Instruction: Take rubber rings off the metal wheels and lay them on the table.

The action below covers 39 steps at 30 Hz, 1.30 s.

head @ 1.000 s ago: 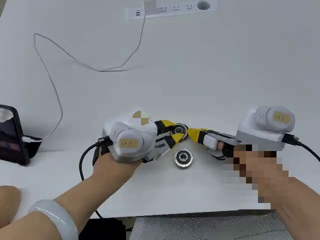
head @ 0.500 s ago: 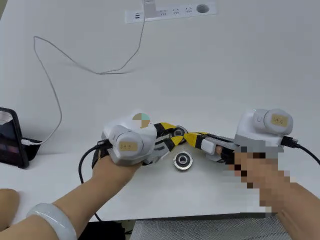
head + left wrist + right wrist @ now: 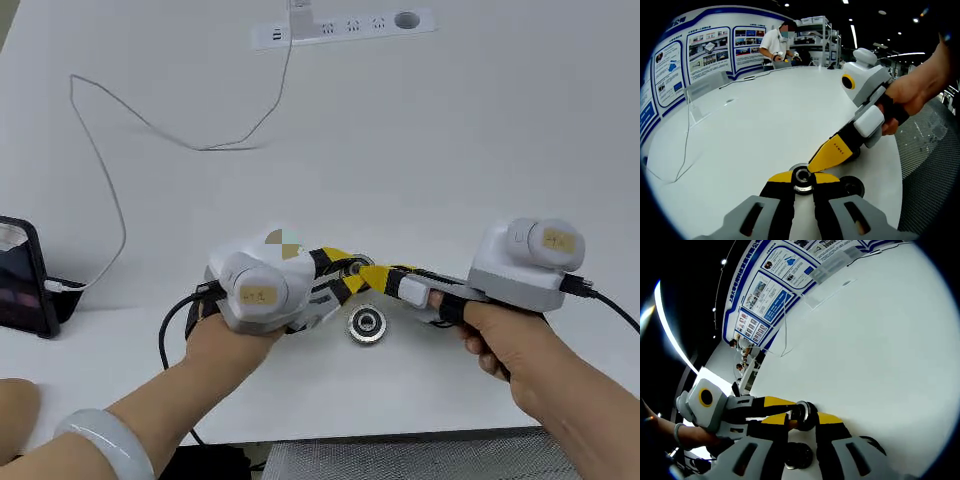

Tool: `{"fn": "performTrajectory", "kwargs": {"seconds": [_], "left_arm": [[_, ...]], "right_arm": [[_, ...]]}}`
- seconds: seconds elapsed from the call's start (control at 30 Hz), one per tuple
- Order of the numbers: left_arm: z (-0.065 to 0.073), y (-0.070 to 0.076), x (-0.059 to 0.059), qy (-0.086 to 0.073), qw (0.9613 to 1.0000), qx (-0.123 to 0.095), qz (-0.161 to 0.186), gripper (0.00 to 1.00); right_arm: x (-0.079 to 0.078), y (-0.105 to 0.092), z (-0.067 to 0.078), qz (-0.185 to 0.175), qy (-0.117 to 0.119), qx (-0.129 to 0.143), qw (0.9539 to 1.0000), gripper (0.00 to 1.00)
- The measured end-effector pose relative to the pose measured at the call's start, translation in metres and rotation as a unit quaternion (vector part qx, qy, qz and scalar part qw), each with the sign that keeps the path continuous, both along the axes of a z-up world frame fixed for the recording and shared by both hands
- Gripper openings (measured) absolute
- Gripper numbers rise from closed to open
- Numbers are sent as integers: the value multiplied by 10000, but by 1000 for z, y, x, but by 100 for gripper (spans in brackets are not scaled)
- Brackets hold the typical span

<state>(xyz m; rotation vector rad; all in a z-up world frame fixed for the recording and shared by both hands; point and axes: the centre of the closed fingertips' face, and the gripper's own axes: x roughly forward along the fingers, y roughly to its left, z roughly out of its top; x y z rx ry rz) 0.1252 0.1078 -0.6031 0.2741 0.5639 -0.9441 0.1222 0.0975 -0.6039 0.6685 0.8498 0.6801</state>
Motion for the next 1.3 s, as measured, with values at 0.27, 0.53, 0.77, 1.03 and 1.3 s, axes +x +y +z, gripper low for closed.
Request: {"fn": "performTrajectory", "kwargs": {"seconds": [0.27,0.53,0.77,1.03,1.3], "left_arm": [[0,0,0,-1,10000,-12,5,14],[0,0,0,-5,10000,-16,4,14],[0,1,0,-11,10000,-20,2,14],[1,1,0,-12,10000,-34,2,14],[1,1,0,-13,10000,-35,2,14]], "right_arm": [[-3,1,2,-125,194,237,9995,23],[-6,-1,7,-123,185,329,9992,21],[-5,-1,5,-146,322,516,9980,21],[-4,-4,11,-236,326,713,9966,19],[-1,-5,5,-241,236,486,9982,13]]}}
